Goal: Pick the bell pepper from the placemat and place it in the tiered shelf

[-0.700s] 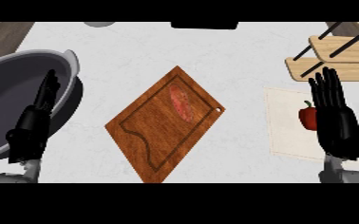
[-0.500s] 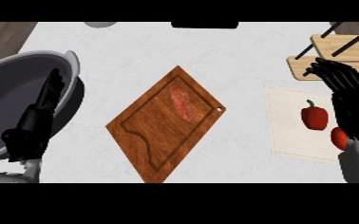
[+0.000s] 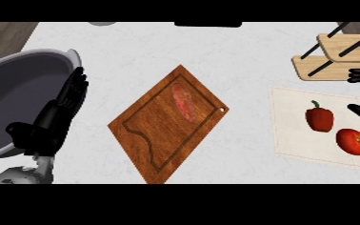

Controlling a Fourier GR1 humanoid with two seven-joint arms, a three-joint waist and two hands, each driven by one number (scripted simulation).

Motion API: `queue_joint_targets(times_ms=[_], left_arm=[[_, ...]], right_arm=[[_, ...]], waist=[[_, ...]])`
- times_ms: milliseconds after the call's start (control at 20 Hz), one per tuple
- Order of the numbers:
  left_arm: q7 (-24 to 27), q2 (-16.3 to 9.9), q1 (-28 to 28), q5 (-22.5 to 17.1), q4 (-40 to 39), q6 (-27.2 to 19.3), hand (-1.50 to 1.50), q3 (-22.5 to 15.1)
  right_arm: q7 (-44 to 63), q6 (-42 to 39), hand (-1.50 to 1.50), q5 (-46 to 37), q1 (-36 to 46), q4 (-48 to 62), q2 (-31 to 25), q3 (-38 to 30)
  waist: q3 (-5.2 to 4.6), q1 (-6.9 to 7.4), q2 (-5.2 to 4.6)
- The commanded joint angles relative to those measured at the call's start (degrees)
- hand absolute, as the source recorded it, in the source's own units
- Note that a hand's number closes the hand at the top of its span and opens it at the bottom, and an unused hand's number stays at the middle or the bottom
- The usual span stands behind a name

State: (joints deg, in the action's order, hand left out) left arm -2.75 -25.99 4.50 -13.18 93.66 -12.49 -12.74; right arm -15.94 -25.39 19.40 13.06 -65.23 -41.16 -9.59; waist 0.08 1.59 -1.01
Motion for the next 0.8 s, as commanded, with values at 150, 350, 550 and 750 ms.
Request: queue_joint_targets(times_ms=[150,350,550,750], left_arm=[[2.30,-0.10,-3.24,-1.01,-0.84,3.45,0.00,1.11],[-4.51,0.10,1.80,-0.79,1.63,2.11,0.00,1.62],[-5.13,-0.94,2.40,-1.98,1.38,4.10,0.00,3.52],[-0.90,1.35,1.24,-1.45,-2.06,4.93,0.00,4.03]], right_arm=[[-16.12,-20.05,-1.50,-6.45,0.82,15.23,-8.64,0.99],[-19.25,-18.52,-1.50,-14.06,6.25,19.15,-12.56,3.35],[-21.62,-14.68,-1.50,-19.73,6.66,16.79,-16.78,5.55],[-17.75,-12.16,-1.50,-24.47,10.61,14.63,-15.42,10.25]], waist=[[0.05,-0.25,0.66],[0.08,-0.06,0.64],[0.03,-0.48,0.75],[-0.05,-0.38,0.74]])
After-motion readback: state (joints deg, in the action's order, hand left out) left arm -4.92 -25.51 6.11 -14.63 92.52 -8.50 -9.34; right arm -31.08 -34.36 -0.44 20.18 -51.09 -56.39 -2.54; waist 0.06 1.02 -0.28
